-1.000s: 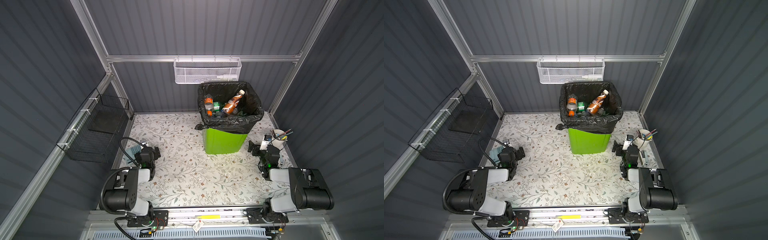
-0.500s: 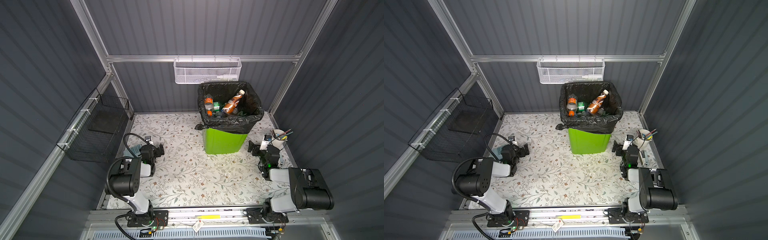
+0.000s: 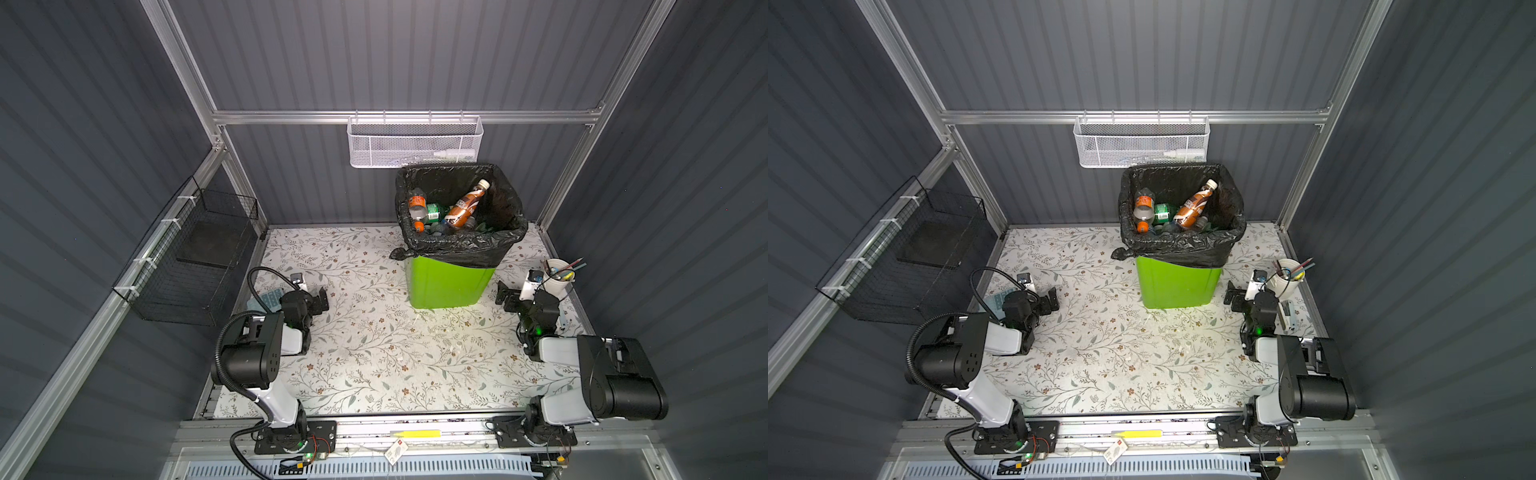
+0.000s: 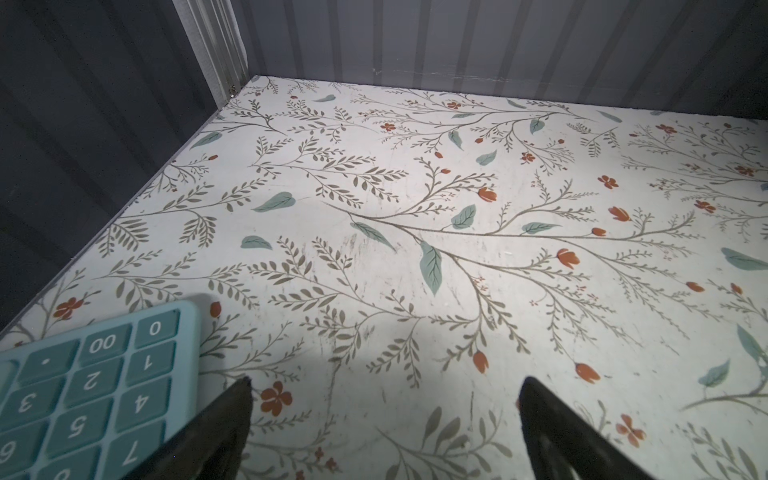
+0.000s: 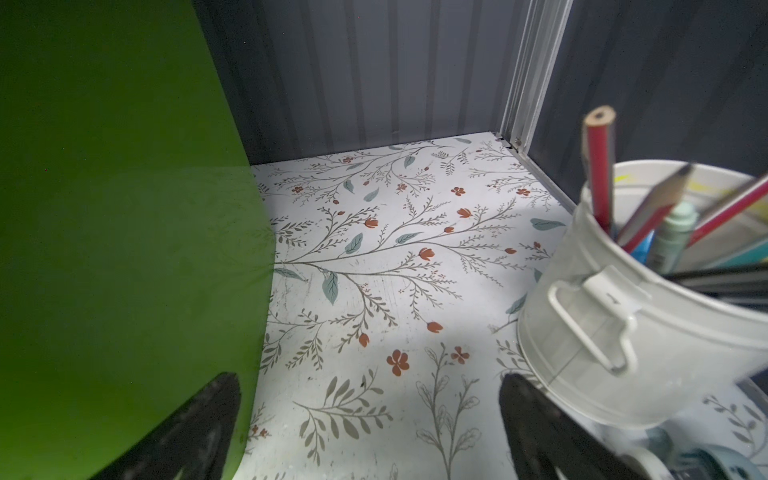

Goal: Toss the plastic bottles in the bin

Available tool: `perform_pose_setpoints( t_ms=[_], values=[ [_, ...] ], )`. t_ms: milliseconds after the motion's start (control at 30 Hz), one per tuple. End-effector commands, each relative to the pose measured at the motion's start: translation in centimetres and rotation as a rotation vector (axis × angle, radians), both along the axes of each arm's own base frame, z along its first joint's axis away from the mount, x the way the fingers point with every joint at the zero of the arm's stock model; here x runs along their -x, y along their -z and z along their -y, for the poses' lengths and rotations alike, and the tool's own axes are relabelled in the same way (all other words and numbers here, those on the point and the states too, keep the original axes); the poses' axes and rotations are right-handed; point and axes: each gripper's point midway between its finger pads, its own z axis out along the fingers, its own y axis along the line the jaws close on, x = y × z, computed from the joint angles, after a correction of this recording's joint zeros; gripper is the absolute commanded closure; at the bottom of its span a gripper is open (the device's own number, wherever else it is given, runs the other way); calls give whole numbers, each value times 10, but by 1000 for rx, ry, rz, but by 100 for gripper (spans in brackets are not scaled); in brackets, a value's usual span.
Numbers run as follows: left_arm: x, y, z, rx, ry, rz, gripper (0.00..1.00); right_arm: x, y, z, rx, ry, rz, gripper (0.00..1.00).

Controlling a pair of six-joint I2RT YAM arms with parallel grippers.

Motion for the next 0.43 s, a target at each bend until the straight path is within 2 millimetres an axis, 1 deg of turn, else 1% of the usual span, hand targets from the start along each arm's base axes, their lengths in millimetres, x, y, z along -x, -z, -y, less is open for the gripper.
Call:
perform_pose_setpoints(
  t_ms=[0,400],
  values=[
    [-2,0,0,-11,9,7,0,-3,-5,1,2,-2,18,1],
    [-2,0,0,-11,10,7,0,-3,-6,-2,11,-14,19,1]
  ],
)
